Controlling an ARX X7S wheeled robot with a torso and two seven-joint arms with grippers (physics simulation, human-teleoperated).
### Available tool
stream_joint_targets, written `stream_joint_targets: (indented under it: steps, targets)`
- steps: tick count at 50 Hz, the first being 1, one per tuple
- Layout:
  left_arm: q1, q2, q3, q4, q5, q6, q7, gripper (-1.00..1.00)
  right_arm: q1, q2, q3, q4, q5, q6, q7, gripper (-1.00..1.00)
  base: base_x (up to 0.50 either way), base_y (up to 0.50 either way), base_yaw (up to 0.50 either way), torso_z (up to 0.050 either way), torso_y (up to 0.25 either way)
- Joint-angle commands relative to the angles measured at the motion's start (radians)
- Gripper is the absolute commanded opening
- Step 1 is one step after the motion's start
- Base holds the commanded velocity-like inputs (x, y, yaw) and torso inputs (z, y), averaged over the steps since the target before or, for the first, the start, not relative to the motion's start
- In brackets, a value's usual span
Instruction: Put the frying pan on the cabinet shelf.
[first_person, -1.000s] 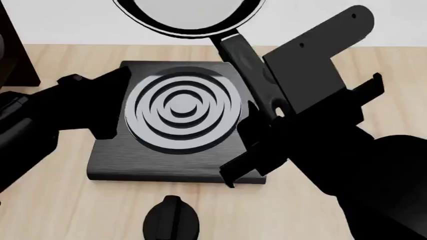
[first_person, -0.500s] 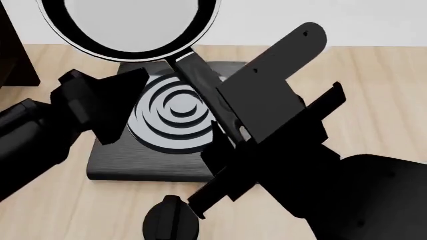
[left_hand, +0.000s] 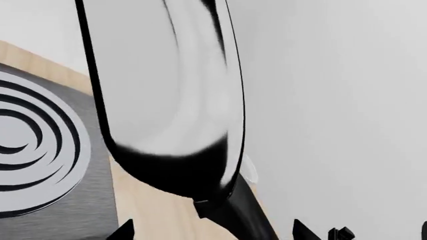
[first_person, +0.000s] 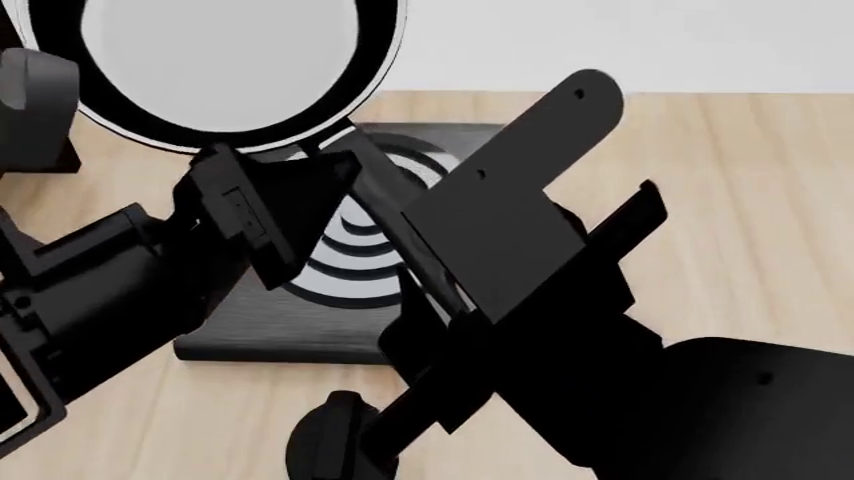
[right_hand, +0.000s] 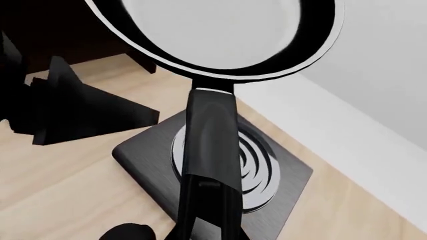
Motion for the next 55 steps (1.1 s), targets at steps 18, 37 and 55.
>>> stream_joint_targets:
  steps: [18,37,55]
  targets:
    - [0.013,0.004,0.081,-0.047,0.009,0.136,0.063,1.00,0.027,0.014,0.021,-0.013,0.010,-0.043,0.040,-1.00,0.00,0.00,0.00,0.000,0.002]
    - [0.031,-0.017,0.137,-0.036,0.020,0.187,0.053,-1.00,0.008,0.041,0.000,-0.017,0.009,-0.091,0.044,-1.00,0.00,0.00,0.00,0.001,0.002]
    - [0.046,-0.006,0.134,0.038,0.096,0.299,0.061,-1.00,-0.013,0.056,-0.006,-0.035,0.039,-0.115,0.070,-1.00,0.00,0.00,0.00,0.001,0.002]
